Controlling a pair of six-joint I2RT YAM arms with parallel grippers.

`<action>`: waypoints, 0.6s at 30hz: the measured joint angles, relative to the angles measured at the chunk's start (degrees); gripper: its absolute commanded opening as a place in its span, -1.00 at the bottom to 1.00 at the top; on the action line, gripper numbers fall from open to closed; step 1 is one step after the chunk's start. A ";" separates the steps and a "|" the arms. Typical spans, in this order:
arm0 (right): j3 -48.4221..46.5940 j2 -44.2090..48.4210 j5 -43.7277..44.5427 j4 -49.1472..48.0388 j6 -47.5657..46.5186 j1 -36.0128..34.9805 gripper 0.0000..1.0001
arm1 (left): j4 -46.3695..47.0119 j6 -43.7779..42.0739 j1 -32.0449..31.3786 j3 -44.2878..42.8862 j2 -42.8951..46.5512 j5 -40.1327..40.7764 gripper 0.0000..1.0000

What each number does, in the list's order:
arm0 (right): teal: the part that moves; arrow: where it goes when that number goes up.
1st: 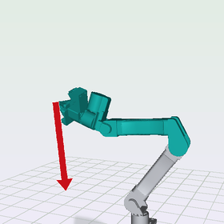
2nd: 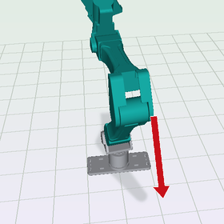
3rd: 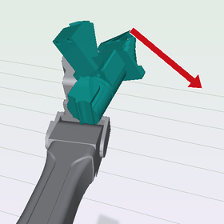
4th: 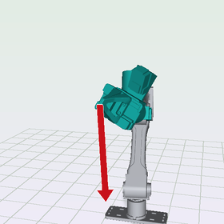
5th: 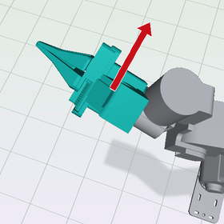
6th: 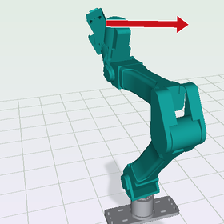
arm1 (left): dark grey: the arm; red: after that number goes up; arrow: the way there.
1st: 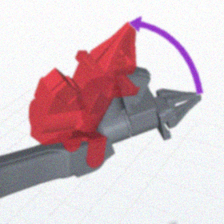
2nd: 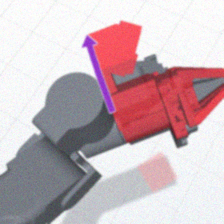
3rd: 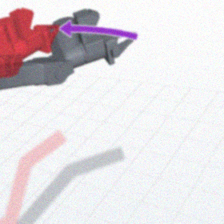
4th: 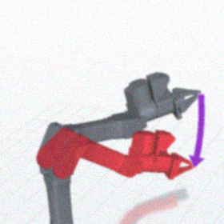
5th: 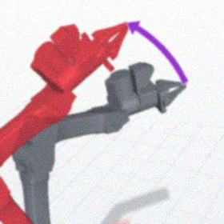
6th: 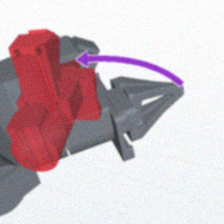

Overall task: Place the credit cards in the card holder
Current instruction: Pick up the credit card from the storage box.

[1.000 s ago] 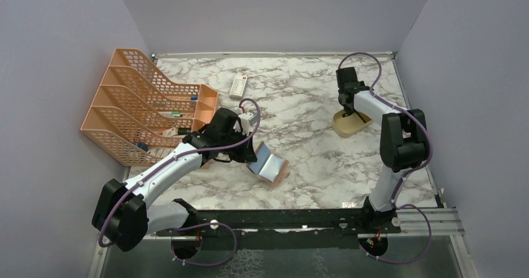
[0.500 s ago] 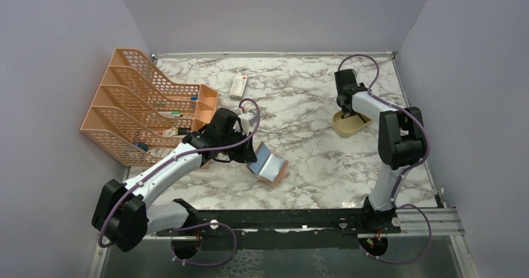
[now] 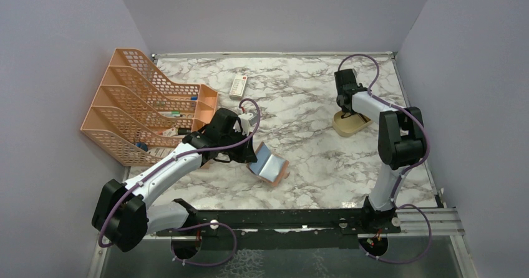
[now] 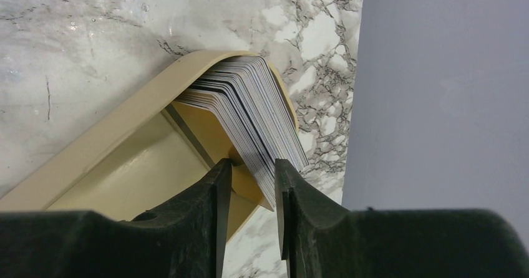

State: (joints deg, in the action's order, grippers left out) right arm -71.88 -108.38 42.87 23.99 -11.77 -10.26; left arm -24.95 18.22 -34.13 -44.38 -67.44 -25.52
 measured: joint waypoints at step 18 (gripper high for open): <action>-0.22 0.04 -0.33 1.16 2.27 0.00 -0.71 | 0.02 0.02 0.00 0.00 -0.13 -0.04 -1.00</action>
State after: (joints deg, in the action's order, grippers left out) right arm -72.10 -108.33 42.54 25.15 -9.50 -10.26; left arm -24.93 18.24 -34.13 -44.38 -67.57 -25.56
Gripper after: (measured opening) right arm 0.177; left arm 0.030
